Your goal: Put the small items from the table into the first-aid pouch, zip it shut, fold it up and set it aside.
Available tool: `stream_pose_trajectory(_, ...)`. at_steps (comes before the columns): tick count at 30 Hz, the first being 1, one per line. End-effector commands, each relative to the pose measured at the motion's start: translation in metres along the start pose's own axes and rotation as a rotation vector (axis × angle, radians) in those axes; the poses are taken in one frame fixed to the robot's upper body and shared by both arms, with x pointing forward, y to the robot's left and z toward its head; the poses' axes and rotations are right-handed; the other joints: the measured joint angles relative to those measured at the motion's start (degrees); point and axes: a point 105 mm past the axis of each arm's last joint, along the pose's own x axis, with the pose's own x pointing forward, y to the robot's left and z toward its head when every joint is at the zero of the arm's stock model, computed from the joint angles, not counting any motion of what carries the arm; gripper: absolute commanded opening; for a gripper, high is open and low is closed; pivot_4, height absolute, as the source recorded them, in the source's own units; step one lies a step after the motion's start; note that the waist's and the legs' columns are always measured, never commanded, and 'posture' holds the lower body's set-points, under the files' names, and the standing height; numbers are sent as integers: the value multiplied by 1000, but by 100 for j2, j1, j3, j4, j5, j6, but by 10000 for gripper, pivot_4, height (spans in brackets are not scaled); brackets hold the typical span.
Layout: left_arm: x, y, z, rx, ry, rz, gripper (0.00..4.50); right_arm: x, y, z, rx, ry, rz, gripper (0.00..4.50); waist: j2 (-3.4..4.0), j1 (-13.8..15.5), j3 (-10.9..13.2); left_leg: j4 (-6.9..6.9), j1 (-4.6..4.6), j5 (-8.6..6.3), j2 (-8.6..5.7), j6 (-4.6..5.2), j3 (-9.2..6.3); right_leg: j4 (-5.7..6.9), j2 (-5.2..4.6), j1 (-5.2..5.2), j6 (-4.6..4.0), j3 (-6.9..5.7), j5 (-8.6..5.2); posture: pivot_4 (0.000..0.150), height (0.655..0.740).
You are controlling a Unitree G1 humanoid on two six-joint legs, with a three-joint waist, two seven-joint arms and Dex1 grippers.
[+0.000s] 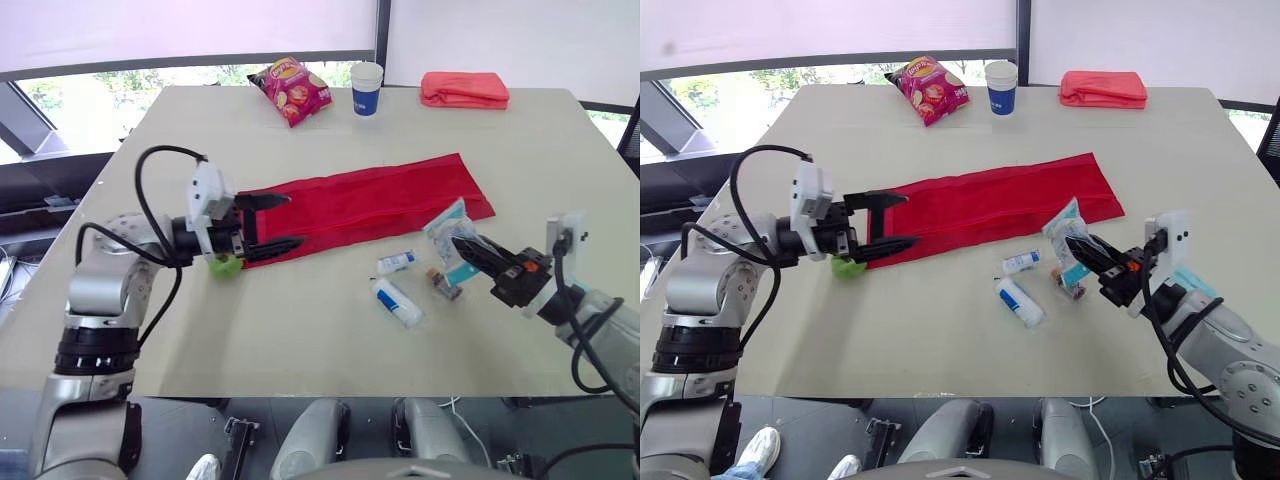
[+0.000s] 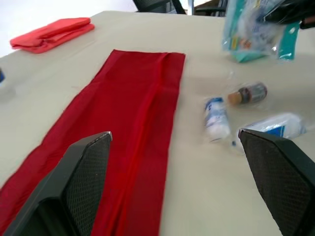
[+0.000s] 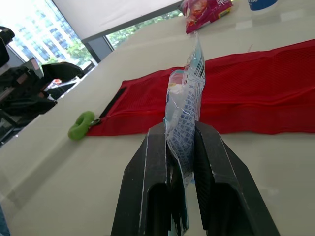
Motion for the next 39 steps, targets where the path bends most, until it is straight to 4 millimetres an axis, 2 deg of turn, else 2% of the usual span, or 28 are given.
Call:
stream_pose_trajectory(1,-26,12,10,72,22,60,44118,-11,6,15,-29,-53,37,1221,-1,-4,1,0,0,-1,0,2,0,0,0,0,0,0,0,1500,7395)
stream_pose_trajectory(4,-36,16,-2,62,77,90,44118,-17,2,16,-31,-49,21,1221,-1,2,1,0,-1,-4,0,8,0,-1,-2,1,2,-1,1,1500,7395)
stream_pose_trajectory(8,-34,24,-20,34,145,132,44118,-16,3,15,-33,-42,35,1221,-4,18,2,0,0,-5,0,9,0,0,-4,2,2,-2,1,1500,7395)
stream_pose_trajectory(11,-27,27,-32,-12,178,97,44118,-12,6,15,-40,-31,73,1221,-7,18,2,1,-1,-5,0,10,1,0,-4,2,3,-3,2,1500,7395)
stream_pose_trajectory(16,-14,50,-45,-10,231,131,44118,-7,6,15,-60,-14,96,1221,-17,10,4,7,-3,-5,0,10,-1,3,-3,2,4,-9,2,1500,7395)
stream_pose_trajectory(23,8,57,-76,115,390,87,44118,0,9,16,-74,-41,100,1221,-22,-2,5,12,-6,-6,-1,12,1,4,-3,0,4,-6,3,1500,7395)
stream_pose_trajectory(29,20,67,-88,167,435,127,44118,-1,19,19,-52,-55,118,1221,-28,10,8,26,-12,-13,-1,23,0,8,-4,0,5,-8,3,1500,7395)
stream_pose_trajectory(36,29,74,-85,188,394,179,44118,-1,24,18,-44,-55,120,1221,-29,18,7,58,-16,-24,-1,42,-1,24,-4,3,8,-10,4,1500,7395)
stream_pose_trajectory(37,29,75,-84,195,390,185,40286,0,25,18,-42,-56,119,1221,-29,19,7,60,-16,-25,-1,42,-1,26,-4,3,8,-10,5,1500,7395)
stream_pose_trajectory(38,30,76,-84,205,391,193,38983,0,25,18,-42,-57,117,1221,-29,19,7,62,-17,-24,-1,41,-1,27,-4,3,8,-11,5,1500,7395)
stream_pose_trajectory(39,30,77,-83,212,391,199,34920,0,25,17,-41,-57,116,1221,-29,19,7,63,-17,-24,-1,41,-1,27,-4,3,8,-11,5,1500,7395)
